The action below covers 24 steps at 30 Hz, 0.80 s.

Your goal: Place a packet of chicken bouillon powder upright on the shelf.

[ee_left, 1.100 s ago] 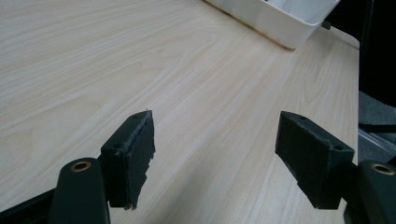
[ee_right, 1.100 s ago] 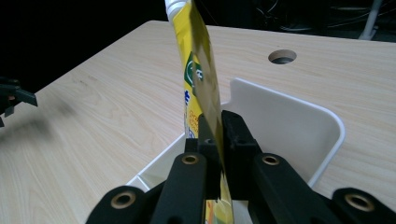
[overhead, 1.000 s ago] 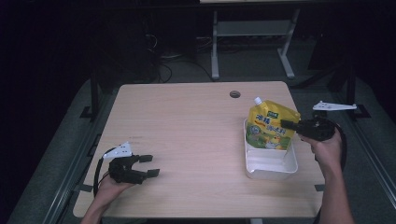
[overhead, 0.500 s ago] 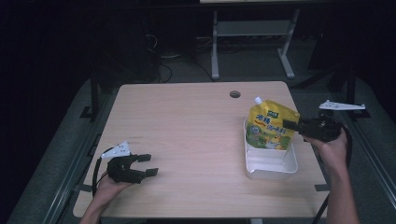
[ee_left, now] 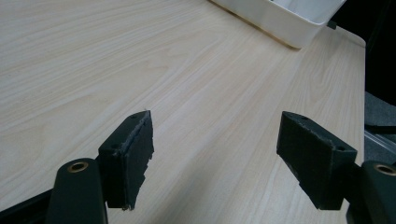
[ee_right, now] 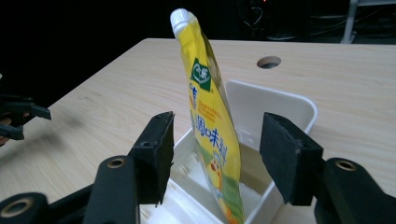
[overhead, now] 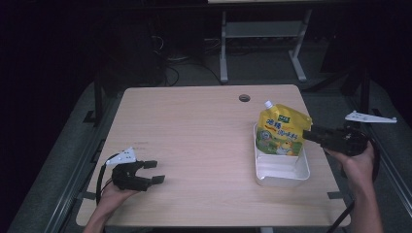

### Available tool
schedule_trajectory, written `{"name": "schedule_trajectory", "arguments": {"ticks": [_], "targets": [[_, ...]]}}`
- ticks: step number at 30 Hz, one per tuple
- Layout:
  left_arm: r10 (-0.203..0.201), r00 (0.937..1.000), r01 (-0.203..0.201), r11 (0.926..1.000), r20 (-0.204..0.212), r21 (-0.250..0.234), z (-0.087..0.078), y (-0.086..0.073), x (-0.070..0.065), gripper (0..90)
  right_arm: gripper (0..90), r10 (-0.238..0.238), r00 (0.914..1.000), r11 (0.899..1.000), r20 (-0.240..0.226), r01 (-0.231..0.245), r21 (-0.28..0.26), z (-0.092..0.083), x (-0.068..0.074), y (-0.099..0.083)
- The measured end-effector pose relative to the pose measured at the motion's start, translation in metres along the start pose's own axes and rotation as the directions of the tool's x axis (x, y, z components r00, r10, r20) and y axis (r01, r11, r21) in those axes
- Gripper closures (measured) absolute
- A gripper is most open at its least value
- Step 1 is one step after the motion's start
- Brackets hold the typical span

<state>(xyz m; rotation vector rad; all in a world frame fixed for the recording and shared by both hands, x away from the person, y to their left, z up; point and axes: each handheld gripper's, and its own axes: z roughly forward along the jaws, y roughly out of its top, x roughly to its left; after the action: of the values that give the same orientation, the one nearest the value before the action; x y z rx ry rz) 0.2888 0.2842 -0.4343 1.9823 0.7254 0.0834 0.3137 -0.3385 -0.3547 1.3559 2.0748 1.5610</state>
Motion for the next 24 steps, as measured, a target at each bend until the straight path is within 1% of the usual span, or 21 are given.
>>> {"name": "schedule_trajectory", "arguments": {"ticks": [7, 9, 12, 15, 17, 19, 24], "targets": [[-0.002, 1.0000, 0.002, 1.0000, -0.003, -0.006, -0.001, -0.001, 0.001, 25.7, 40.8, 0.018, 0.9998, 1.000, 0.009, -0.018, 0.001, -0.005, 0.000, -0.016], [-0.002, 1.0000, 0.002, 1.0000, -0.002, -0.004, -0.001, -0.001, 0.001, 25.7, 40.1, 0.019, 0.9997, 1.000, 0.018, -0.019, -0.008, -0.007, 0.002, -0.019], [0.004, 1.0000, -0.004, 1.0000, -0.003, 0.004, 0.000, -0.001, 0.000, 25.7, 39.4, 0.019, 0.9997, 1.000, 0.016, -0.019, -0.019, -0.009, 0.006, -0.023], [0.003, 1.0000, -0.003, 1.0000, -0.002, 0.000, 0.000, -0.001, 0.000, 25.7, 39.4, 0.017, 0.9997, 1.000, 0.015, -0.017, -0.012, -0.010, 0.012, -0.026], [0.003, 1.0000, -0.003, 1.0000, -0.003, 0.000, -0.001, -0.001, 0.000, 25.7, 40.3, 0.018, 0.9998, 1.000, 0.011, -0.018, 0.007, -0.011, 0.016, -0.029], [0.003, 1.0000, -0.003, 1.0000, -0.003, 0.001, -0.001, -0.001, 0.000, 25.6, 40.3, 0.018, 0.9998, 1.000, 0.008, -0.019, 0.014, -0.012, 0.020, -0.031], [0.006, 1.0000, -0.006, 1.0000, -0.005, 0.005, -0.001, -0.001, -0.001, 25.7, 39.0, -0.003, 1.0000, 0.999, -0.007, 0.003, 0.032, -0.014, 0.035, -0.037]]}}
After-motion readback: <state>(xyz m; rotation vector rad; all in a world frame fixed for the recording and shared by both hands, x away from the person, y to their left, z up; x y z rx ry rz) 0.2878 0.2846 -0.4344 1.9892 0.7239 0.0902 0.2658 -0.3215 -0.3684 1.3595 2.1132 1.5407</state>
